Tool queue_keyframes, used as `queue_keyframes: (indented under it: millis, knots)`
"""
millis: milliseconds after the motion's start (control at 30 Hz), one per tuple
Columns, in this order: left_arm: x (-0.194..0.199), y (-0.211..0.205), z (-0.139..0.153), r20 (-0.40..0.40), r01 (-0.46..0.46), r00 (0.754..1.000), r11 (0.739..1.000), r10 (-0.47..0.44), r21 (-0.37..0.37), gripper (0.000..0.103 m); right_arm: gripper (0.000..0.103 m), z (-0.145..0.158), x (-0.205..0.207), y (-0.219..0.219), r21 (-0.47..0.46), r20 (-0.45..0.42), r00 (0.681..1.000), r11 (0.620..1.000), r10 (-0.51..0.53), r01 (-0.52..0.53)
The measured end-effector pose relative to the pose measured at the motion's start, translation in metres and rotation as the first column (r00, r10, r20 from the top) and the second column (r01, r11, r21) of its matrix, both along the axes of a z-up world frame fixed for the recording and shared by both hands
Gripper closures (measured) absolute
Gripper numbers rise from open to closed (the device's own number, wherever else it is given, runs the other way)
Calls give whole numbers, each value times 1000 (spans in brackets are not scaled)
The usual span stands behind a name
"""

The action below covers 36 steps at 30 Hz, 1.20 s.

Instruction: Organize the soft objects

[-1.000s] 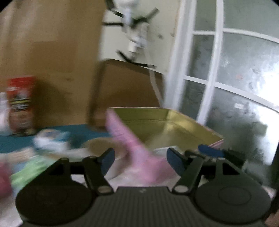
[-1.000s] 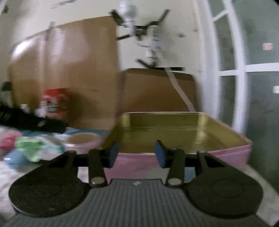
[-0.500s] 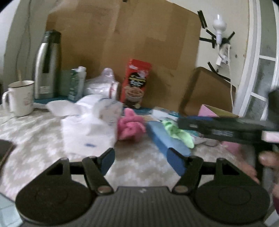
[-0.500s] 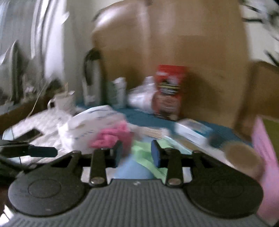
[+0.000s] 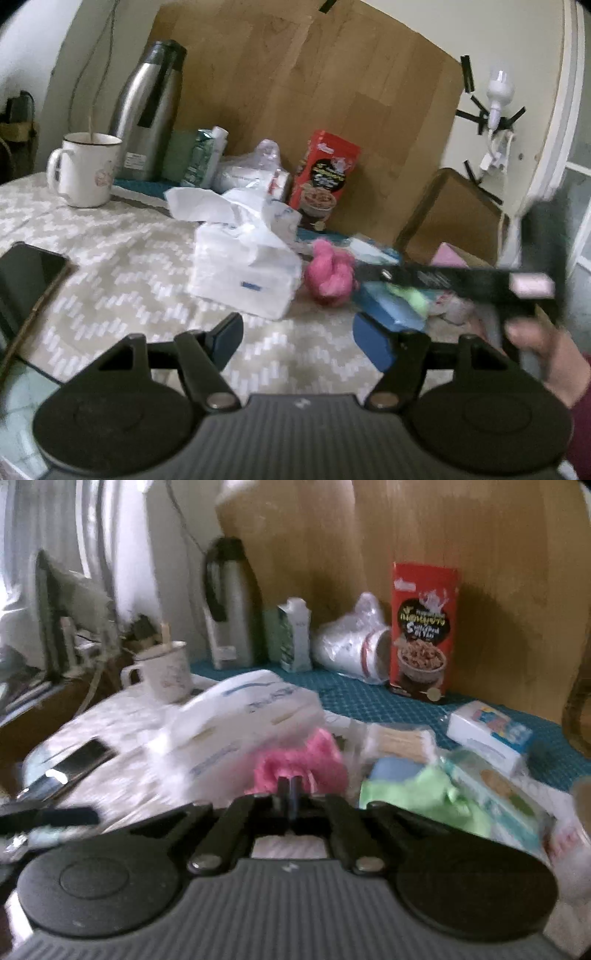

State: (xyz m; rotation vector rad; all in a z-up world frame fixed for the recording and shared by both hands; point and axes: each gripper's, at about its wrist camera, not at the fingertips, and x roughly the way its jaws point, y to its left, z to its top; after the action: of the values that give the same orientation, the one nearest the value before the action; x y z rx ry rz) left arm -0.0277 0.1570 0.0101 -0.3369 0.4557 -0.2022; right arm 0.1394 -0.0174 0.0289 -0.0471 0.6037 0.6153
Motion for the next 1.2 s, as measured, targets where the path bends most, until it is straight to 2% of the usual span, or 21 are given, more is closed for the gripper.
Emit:
queue_keyframes:
  millis: [167, 267, 333, 400, 433, 533, 600, 633, 667, 733, 833, 933, 1000, 1033, 1100, 1200]
  knots:
    - [5, -16, 3, 0, 78, 997, 997, -78, -21, 34, 100, 11, -82, -39, 24, 36, 999, 999, 34, -34]
    - [10, -30, 3, -13, 102, 995, 994, -103, -27, 34, 98, 5, -112, -60, 38, 32, 998, 997, 63, -64]
    - [11, -37, 2, -25, 107, 994, 994, -107, -28, 34, 82, 0, -122, -69, 26, 33, 998, 998, 48, -49]
    - [9, -41, 3, -30, 113, 993, 993, -114, -26, 34, 33, -4, -117, -68, 20, 61, 998, 999, -31, 30]
    - [7, -43, 4, -29, 114, 993, 993, -115, -15, 34, 28, -4, -112, -72, 34, 48, 996, 997, -70, 68]
    - [2, -45, 7, -31, 100, 994, 995, -100, 1, 34, 27, -3, -93, -73, 84, 26, 990, 987, -137, 134]
    - [1, -43, 8, -40, 96, 995, 995, -96, -10, 34, 28, -7, -78, -58, 68, 26, 989, 987, -145, 143]
    - [1, -43, 9, -42, 94, 995, 995, -95, -12, 34, 33, -10, -71, -52, 46, 29, 988, 987, -155, 153]
    - [0, -43, 9, -44, 94, 995, 996, -95, -9, 34, 43, -15, -66, -46, 23, 29, 985, 986, -168, 168]
    - [1, -45, 10, -45, 100, 994, 995, -100, 7, 34, 45, -26, -56, -43, 17, -20, 986, 986, -163, 164]
    - [5, -49, 8, -59, 120, 991, 992, -119, 22, 34, 48, -25, -68, -62, 47, -38, 991, 990, -130, 132]
    - [15, -59, 3, -87, 155, 984, 988, -153, 14, 34, 48, -19, -105, -98, 61, -41, 997, 996, -63, 65]
    - [25, -69, 1, -108, 192, 976, 981, -189, 13, 34, 42, -22, -128, -130, 96, -59, 998, 995, -19, 25]
    - [28, -74, 1, -113, 206, 973, 978, -203, 15, 34, 39, -23, -137, -144, 95, -61, 997, 994, -50, 56]
    - [36, -88, 5, -109, 240, 966, 971, -236, 24, 33, 34, -25, -156, -175, 71, -41, 982, 980, -183, 186]
    - [46, -107, 9, -109, 262, 961, 964, -256, 45, 19, 34, -23, -179, -211, 119, -25, 954, 946, -299, 300]
